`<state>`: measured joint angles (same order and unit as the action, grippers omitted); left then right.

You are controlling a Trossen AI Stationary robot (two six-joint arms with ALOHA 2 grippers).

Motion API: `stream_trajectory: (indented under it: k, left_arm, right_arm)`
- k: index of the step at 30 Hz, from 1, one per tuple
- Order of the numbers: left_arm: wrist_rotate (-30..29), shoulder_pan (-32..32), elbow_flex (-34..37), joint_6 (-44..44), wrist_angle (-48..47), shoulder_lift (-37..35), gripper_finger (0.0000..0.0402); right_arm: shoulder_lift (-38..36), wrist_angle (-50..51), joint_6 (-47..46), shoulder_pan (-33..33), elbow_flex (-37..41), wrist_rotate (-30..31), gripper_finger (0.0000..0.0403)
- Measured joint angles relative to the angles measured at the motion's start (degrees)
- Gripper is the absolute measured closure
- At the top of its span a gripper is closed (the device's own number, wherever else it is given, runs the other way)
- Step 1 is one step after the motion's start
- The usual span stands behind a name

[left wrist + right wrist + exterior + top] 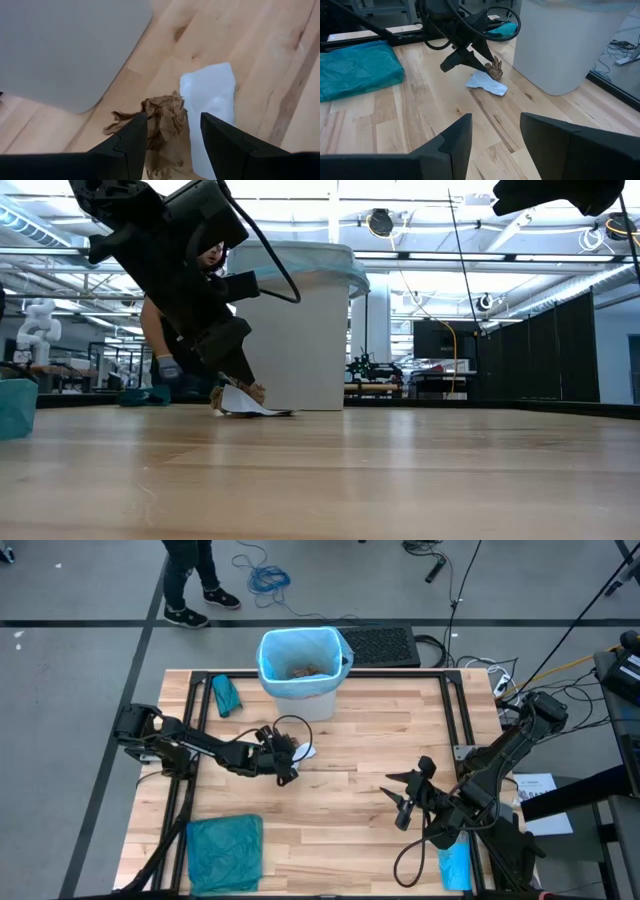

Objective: Place trash/remove bag and relplace
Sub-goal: Put the brown paper into the blue trash bag inside the white trash bin

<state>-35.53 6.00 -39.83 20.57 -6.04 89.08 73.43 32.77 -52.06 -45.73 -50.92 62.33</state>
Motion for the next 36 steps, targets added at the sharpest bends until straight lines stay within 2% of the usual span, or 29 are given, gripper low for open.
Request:
stream_trajectory:
  k: [18,36]
  left_arm:
    - [-2.05,-0.04,0.0,0.14,-0.44,0.0,0.0222]
    - [-1.44,-0.96,0.0,1.63,-0.41,0.05,0.0222]
  right_arm:
    - [0.0,0.07,0.2,0.02,0.02,0.02,0.0243]
    - [0.0,0.04,0.11,0.0,0.02,0.02,0.0243]
